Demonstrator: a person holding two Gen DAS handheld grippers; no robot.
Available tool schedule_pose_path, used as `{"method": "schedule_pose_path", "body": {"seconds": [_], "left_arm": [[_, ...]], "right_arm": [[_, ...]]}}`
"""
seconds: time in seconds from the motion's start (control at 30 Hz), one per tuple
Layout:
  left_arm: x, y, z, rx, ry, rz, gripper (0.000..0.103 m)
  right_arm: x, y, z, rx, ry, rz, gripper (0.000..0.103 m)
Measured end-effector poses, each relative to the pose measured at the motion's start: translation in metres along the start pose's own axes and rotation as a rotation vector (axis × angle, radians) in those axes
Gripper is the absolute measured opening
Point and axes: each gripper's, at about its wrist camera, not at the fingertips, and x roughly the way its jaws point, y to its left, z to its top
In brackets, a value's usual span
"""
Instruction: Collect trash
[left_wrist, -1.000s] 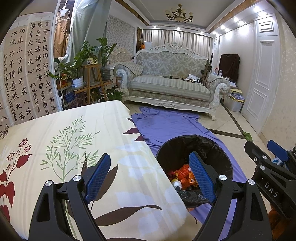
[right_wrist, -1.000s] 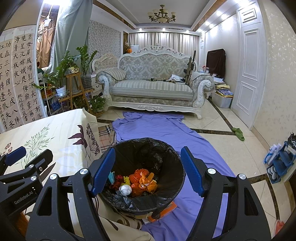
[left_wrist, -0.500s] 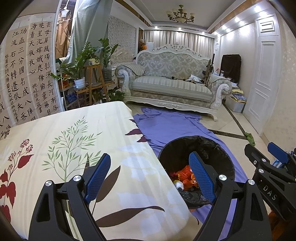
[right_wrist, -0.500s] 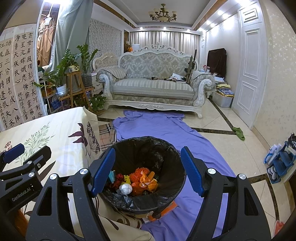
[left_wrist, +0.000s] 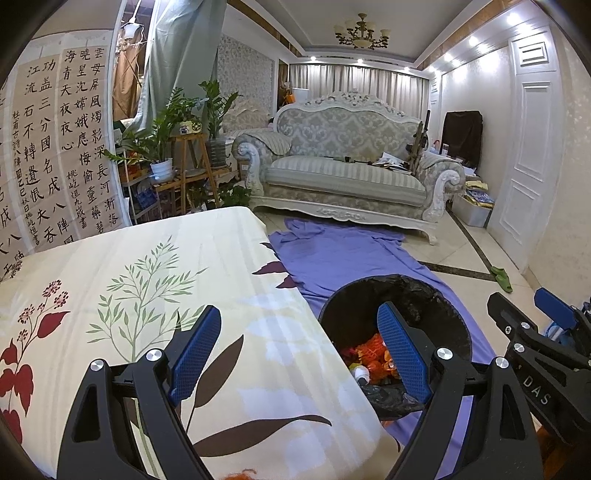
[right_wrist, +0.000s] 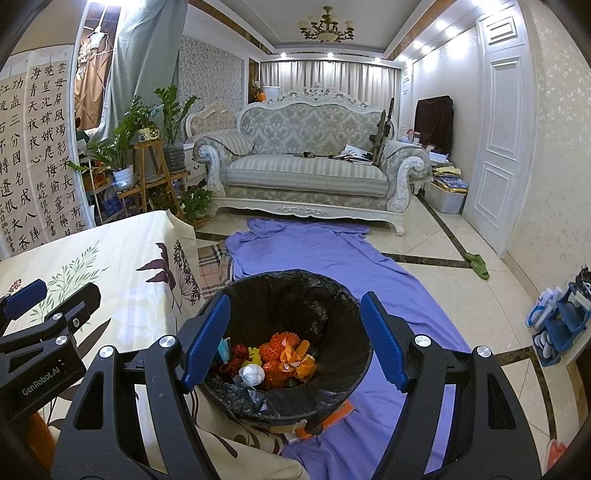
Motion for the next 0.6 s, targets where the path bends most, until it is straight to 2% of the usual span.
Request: {"method": "schedule_pose_path", "body": {"seconds": [0.6], "left_arm": [[0.0049, -0.0053, -0.0002, 0.005, 0.012, 0.018, 0.086]], "right_arm": [[0.002, 0.0018, -0.0013, -0.001, 0.004, -0.001, 0.071]]}}
